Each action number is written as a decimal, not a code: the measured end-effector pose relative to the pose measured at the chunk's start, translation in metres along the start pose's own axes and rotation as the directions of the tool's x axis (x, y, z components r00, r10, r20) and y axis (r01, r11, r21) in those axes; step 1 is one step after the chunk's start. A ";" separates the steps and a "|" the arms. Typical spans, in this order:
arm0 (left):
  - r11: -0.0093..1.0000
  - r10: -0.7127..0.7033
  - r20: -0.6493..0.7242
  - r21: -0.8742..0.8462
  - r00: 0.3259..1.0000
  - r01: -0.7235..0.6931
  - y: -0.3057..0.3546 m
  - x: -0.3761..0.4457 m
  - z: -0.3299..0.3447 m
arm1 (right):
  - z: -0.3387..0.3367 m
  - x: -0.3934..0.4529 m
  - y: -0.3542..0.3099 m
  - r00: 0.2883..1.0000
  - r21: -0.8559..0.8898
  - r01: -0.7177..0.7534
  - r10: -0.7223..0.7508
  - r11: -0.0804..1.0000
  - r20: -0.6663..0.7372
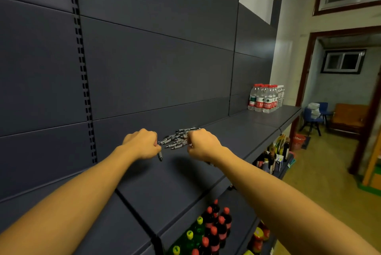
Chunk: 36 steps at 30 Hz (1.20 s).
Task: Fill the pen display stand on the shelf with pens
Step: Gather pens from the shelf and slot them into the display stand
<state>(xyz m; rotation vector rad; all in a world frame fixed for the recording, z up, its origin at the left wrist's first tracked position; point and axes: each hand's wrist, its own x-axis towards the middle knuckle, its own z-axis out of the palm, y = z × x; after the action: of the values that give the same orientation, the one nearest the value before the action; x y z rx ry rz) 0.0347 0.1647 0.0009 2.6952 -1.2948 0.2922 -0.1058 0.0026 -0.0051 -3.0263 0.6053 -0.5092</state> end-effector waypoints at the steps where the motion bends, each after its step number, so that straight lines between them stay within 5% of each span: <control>1: 1.000 0.001 0.000 -0.005 1.000 -0.001 0.000 0.014 0.002 | 0.001 0.012 0.007 1.000 -0.007 0.000 0.000 1.000 -0.002; 19: 1.000 -0.002 0.072 0.015 0.997 0.001 0.050 0.179 0.047 | 0.040 0.144 0.139 0.999 -0.001 0.008 -0.008 1.000 0.048; 36: 0.982 -0.190 0.182 0.045 0.965 0.184 0.128 0.218 0.080 | 0.074 0.217 0.241 0.938 0.097 0.332 -0.339 0.938 0.070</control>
<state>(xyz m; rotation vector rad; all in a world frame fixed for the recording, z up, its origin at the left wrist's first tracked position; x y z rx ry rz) 0.0768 -0.0962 -0.0211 2.8999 -1.0724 0.0387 0.0169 -0.3052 -0.0257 -3.0604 0.0568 -0.3956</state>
